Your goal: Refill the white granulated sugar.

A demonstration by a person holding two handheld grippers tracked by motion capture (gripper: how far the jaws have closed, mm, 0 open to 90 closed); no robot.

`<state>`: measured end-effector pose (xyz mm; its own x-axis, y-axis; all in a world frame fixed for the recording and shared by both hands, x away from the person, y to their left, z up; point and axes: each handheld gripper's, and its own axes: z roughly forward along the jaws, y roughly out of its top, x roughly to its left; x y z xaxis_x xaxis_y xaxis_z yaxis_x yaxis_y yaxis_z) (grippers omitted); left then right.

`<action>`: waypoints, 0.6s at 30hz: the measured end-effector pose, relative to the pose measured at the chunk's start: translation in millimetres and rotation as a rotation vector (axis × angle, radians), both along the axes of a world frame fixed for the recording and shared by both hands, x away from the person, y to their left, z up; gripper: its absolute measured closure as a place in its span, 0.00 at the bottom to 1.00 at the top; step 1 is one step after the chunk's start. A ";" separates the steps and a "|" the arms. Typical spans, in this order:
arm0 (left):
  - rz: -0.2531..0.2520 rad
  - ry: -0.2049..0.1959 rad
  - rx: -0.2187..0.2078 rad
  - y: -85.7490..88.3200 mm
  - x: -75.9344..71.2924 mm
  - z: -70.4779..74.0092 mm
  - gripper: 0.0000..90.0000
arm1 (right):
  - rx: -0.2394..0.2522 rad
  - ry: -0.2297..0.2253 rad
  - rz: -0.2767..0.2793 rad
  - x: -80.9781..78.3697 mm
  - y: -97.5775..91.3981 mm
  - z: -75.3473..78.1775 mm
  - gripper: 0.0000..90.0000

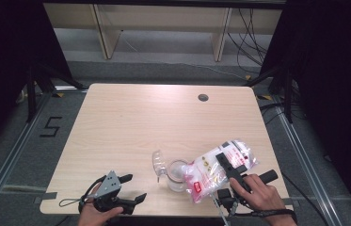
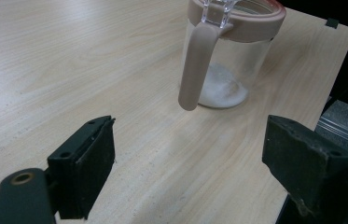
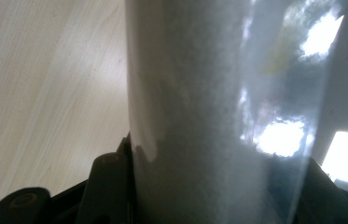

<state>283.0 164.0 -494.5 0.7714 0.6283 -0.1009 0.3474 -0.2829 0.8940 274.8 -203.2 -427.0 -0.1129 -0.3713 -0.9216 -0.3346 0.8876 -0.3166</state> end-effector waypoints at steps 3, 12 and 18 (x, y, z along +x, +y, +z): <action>0.014 0.014 -0.015 -1.4 -0.4 -0.8 0.18 | 0.009 0.008 -0.018 -0.9 -1.4 -0.4 0.62; 0.006 0.012 -0.018 -1.7 0.4 -1.1 0.19 | -0.018 -0.005 -0.011 -1.0 -1.7 1.2 0.62; 0.012 0.011 -0.003 -0.9 -1.4 -0.4 0.19 | -0.004 -0.005 -0.019 -1.6 -1.1 -0.1 0.62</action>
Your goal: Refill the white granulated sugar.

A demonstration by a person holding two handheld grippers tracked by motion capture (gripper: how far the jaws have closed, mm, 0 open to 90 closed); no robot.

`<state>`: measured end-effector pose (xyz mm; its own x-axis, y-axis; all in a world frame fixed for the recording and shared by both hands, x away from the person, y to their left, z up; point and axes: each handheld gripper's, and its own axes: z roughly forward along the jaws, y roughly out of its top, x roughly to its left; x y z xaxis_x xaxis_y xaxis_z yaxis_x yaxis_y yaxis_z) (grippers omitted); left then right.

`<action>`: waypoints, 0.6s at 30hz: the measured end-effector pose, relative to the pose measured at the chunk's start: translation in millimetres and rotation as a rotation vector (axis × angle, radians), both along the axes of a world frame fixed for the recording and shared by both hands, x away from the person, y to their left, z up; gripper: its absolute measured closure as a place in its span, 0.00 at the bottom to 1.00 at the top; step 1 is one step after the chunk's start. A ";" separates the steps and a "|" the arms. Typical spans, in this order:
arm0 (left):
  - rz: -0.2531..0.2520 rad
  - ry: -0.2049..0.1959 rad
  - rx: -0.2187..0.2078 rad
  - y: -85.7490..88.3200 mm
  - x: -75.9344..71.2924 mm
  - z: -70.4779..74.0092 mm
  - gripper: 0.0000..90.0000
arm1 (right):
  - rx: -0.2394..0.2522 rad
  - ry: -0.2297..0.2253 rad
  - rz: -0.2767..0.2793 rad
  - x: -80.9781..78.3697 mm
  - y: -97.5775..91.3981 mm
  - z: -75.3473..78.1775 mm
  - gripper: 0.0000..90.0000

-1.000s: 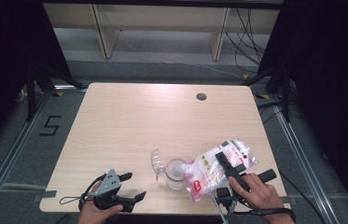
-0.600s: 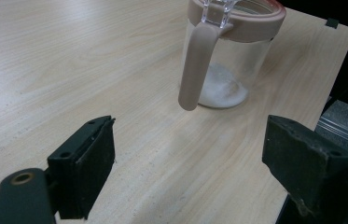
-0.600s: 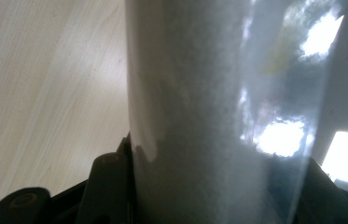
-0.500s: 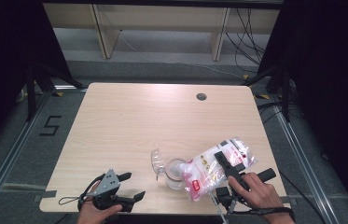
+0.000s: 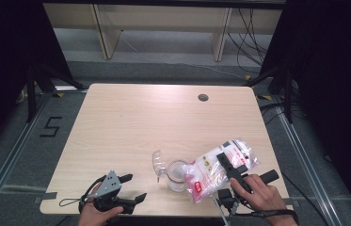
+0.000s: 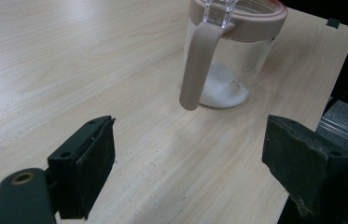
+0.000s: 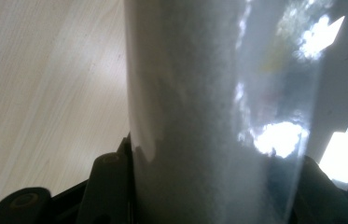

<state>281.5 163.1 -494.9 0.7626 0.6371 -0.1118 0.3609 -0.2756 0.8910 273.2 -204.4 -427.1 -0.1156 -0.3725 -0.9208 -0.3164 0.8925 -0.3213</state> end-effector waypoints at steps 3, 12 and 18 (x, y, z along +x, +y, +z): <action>0.000 -0.001 -0.001 0.5 -0.9 0.1 0.19 | -0.015 -0.004 0.024 1.1 1.7 1.0 0.62; -0.004 -0.001 0.000 -1.2 -0.9 -0.1 0.19 | -0.029 -0.006 0.018 -0.4 2.0 0.4 0.62; -0.004 -0.009 0.013 -1.5 -0.7 0.8 0.19 | -0.013 -0.013 0.014 -3.6 1.9 -0.1 0.62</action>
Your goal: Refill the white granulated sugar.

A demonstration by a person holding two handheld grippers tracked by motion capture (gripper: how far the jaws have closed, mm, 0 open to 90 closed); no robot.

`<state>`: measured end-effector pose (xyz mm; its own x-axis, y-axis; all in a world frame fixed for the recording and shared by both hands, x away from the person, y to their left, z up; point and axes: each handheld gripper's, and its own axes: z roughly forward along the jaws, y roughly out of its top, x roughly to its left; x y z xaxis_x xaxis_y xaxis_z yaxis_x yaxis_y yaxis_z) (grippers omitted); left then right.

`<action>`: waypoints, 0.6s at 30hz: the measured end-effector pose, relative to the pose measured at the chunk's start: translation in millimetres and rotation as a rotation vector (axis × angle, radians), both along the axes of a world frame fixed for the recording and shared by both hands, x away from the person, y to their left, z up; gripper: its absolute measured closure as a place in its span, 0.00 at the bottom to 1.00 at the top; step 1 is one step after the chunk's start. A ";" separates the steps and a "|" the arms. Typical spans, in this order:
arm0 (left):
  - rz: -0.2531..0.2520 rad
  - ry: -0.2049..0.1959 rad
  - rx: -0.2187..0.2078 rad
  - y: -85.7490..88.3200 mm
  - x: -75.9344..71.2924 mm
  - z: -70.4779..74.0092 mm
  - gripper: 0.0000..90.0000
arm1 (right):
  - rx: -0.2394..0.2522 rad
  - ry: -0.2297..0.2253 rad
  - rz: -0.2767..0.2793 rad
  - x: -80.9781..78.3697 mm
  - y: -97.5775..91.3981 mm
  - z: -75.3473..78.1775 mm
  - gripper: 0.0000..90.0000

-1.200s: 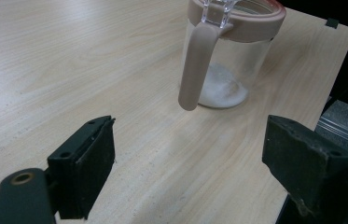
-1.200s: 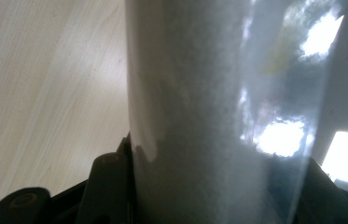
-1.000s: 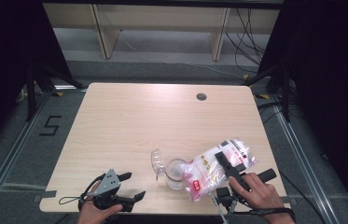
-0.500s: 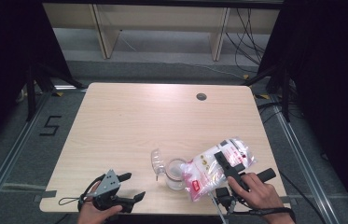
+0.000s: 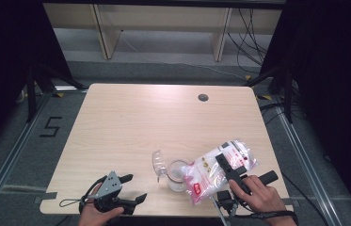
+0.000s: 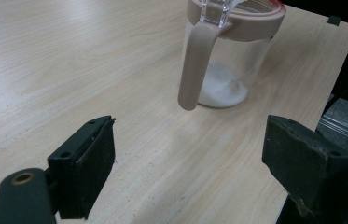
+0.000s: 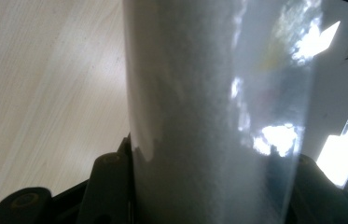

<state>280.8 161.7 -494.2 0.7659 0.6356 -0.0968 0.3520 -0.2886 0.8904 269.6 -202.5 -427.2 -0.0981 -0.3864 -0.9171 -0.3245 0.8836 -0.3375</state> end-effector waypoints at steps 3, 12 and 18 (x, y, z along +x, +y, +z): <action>-0.014 -0.014 -0.006 0.0 0.7 0.1 0.19 | -0.006 -0.003 0.000 -0.2 -0.1 0.6 0.62; -0.010 -0.004 0.007 0.8 -0.4 0.4 0.19 | -0.010 -0.007 -0.011 -1.2 -0.5 0.3 0.62; -0.008 -0.012 0.007 0.5 -0.4 0.4 0.19 | -0.003 -0.013 -0.007 -2.1 -0.4 3.0 0.63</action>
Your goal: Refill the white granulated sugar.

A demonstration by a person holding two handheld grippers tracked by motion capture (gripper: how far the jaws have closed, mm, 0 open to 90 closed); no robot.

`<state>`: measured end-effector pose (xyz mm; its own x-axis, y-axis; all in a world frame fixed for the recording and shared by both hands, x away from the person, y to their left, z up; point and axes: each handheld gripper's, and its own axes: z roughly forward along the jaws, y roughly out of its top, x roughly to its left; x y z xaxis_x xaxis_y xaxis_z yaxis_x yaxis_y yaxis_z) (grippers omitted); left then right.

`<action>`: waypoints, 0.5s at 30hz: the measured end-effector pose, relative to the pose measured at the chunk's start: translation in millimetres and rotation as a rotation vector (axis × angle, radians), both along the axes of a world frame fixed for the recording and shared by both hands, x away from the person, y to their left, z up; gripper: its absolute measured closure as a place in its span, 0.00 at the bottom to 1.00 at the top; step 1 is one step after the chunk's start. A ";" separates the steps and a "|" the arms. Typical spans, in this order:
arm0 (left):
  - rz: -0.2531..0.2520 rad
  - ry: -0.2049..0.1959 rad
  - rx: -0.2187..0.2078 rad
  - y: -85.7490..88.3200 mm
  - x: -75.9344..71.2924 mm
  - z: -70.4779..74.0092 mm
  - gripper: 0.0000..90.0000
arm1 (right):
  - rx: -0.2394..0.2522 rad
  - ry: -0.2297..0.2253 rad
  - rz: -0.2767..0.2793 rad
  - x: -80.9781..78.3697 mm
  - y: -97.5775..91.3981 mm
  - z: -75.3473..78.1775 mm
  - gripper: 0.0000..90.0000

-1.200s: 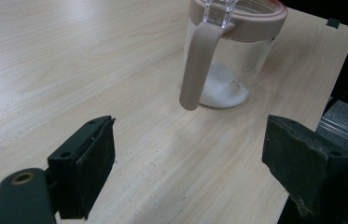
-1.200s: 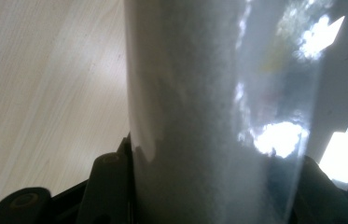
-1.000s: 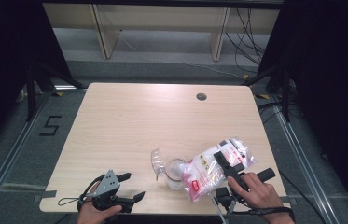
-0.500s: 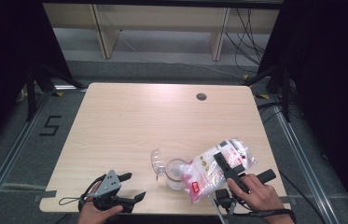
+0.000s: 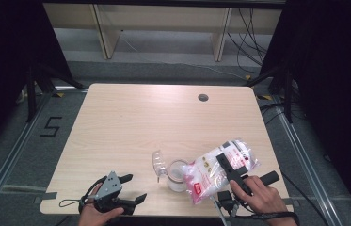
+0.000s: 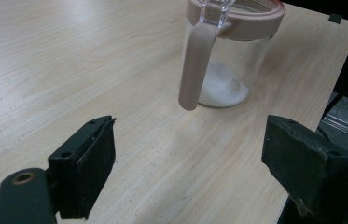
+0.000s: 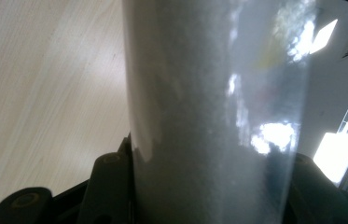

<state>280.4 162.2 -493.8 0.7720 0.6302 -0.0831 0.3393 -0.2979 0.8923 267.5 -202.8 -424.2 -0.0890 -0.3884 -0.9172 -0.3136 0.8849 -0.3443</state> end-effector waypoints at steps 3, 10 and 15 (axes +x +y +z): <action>0.002 0.001 0.007 0.2 0.0 0.1 0.19 | -0.001 0.004 -0.006 -0.1 -0.4 0.0 0.63; -0.016 -0.016 0.011 -0.1 1.8 -0.9 0.19 | -0.025 -0.008 -0.002 -0.4 -0.1 0.8 0.63; -0.016 -0.016 0.011 -0.1 1.8 -0.8 0.19 | -0.024 -0.001 -0.004 -0.5 0.4 0.1 0.63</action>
